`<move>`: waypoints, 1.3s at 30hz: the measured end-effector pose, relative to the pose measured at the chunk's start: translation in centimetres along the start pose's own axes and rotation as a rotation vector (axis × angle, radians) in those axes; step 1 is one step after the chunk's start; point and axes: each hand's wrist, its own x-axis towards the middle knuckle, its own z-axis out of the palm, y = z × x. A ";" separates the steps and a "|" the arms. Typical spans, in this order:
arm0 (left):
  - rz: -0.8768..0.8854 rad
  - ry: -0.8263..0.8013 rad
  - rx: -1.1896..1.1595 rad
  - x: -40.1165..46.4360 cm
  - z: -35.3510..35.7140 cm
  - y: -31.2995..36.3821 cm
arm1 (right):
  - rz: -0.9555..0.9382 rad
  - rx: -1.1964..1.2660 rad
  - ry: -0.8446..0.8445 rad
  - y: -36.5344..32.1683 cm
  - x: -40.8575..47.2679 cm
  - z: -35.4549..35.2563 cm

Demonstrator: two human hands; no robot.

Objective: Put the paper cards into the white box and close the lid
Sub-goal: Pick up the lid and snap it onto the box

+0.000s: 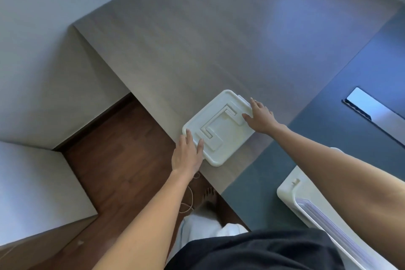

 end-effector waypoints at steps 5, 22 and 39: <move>-0.135 0.009 -0.256 0.5 0.2 1.3 | -0.023 0.005 0.018 0.2 0.1 0.2; -0.803 0.107 -0.817 3.0 -0.7 4.2 | 0.410 0.506 0.055 -0.4 -1.0 -0.8; -0.475 0.169 -0.998 3.2 -7.5 12.9 | 0.416 0.892 0.525 5.5 -9.7 -8.3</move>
